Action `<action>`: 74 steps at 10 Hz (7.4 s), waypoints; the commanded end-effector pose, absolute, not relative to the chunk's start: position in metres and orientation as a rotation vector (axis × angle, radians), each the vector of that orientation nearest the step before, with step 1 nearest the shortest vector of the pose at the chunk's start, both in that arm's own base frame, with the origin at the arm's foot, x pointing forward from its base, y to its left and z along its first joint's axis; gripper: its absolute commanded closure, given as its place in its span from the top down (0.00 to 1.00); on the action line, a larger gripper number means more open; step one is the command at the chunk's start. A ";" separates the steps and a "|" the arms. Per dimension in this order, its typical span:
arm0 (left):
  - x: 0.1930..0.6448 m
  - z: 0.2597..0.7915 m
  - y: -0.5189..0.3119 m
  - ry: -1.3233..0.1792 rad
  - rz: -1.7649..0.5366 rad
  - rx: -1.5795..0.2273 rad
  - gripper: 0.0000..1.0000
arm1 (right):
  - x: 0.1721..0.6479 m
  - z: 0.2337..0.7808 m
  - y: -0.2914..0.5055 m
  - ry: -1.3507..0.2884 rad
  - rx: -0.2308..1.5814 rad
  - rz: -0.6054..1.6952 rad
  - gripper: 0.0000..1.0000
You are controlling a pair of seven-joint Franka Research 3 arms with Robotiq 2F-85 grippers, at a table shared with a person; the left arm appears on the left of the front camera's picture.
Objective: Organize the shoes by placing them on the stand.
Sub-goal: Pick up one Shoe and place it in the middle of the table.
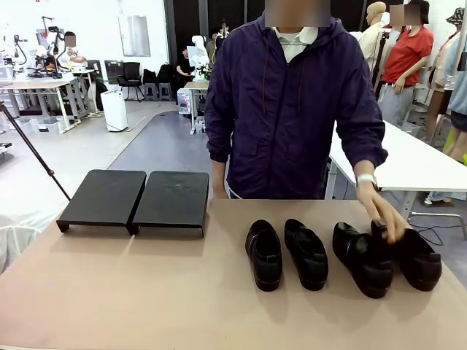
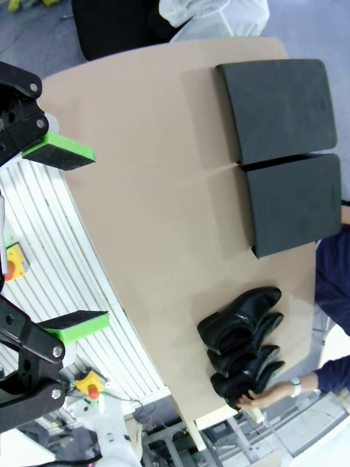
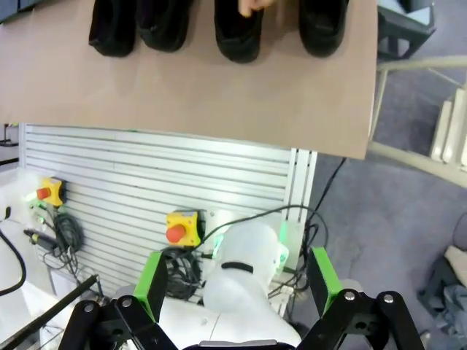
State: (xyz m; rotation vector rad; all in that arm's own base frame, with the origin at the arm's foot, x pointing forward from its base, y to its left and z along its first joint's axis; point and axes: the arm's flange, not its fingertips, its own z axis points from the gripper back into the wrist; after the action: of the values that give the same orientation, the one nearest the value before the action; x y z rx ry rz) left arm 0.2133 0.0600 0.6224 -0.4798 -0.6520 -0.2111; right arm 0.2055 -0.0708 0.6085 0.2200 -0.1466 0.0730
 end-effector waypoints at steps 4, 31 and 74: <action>0.213 0.623 0.061 -0.656 -0.227 -0.497 1.00 | 0.323 0.575 0.058 -0.182 0.138 0.154 1.00; 0.213 0.623 0.061 -0.656 -0.227 -0.497 1.00 | 0.483 0.356 0.258 0.067 0.106 -0.235 1.00; 0.213 0.623 0.061 -0.656 -0.227 -0.497 1.00 | 0.331 0.370 0.478 -0.011 0.242 -0.016 0.00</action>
State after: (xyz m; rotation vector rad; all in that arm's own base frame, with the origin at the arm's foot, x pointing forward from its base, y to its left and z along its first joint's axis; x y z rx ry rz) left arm 0.2135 0.0599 0.6224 -0.4796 -0.6511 -0.2111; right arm 0.3336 0.4646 0.3624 0.2404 -0.0310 0.0223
